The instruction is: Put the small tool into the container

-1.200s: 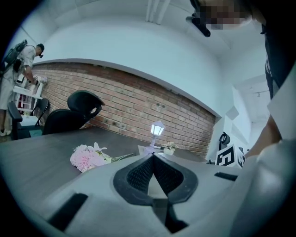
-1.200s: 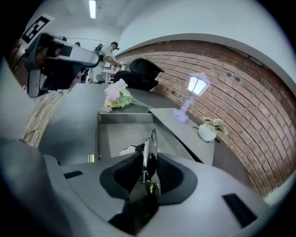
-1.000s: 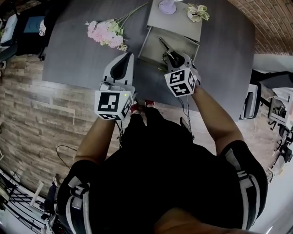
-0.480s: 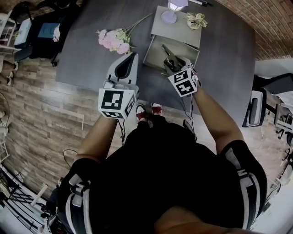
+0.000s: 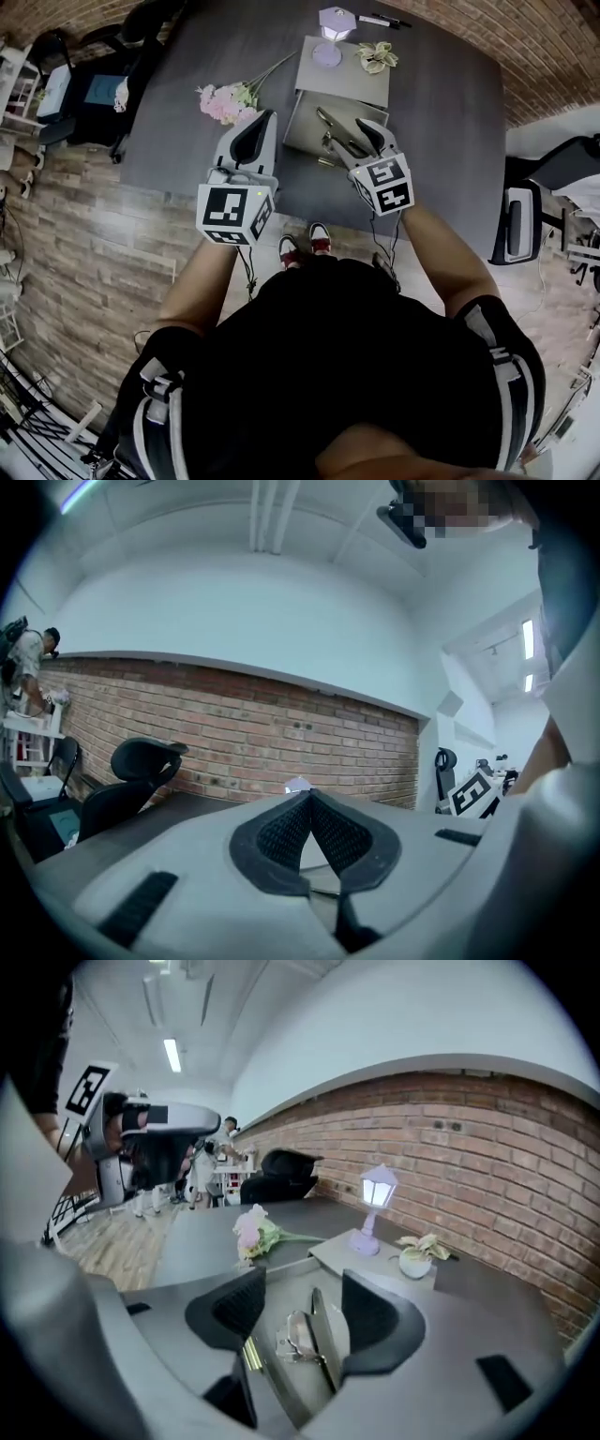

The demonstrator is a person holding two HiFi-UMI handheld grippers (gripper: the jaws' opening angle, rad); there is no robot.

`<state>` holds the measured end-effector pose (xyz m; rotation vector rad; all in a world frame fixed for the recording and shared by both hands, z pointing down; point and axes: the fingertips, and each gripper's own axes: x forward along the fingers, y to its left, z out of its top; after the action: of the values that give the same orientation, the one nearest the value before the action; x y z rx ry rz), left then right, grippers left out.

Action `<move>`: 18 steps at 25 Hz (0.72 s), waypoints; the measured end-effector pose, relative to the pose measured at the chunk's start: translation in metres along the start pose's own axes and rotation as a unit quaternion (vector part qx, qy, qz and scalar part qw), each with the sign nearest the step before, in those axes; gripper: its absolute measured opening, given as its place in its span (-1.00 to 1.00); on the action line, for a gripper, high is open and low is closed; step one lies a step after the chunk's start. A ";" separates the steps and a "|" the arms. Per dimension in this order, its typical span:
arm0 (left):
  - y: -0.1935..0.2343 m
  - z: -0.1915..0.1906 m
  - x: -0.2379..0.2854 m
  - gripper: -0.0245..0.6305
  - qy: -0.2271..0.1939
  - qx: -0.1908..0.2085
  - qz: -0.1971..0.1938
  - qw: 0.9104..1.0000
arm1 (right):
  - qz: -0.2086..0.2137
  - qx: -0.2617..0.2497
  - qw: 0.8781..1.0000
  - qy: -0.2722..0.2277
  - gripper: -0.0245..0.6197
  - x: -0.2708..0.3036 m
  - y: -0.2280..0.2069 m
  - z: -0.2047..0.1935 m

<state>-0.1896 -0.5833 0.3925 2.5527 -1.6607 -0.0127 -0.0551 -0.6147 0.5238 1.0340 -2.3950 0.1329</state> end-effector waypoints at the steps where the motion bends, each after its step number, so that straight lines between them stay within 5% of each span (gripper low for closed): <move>1: -0.003 0.005 -0.001 -0.90 -0.005 0.003 -0.002 1.000 | -0.005 0.010 1.000 -0.018 -0.17 -0.009 -0.004 0.009; 9: -0.025 0.042 -0.013 -0.90 -0.034 0.025 -0.011 0.999 | -0.065 0.056 0.983 -0.164 -0.82 -0.089 -0.031 0.077; 18: -0.056 0.086 -0.023 -0.90 -0.073 0.058 -0.029 0.995 | -0.094 0.060 0.960 -0.258 -0.93 -0.157 -0.041 0.125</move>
<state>-0.1529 -0.5458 0.3010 2.7451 -1.6831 -0.1137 0.0106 -0.5773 0.3331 1.4993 -2.7496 -0.0709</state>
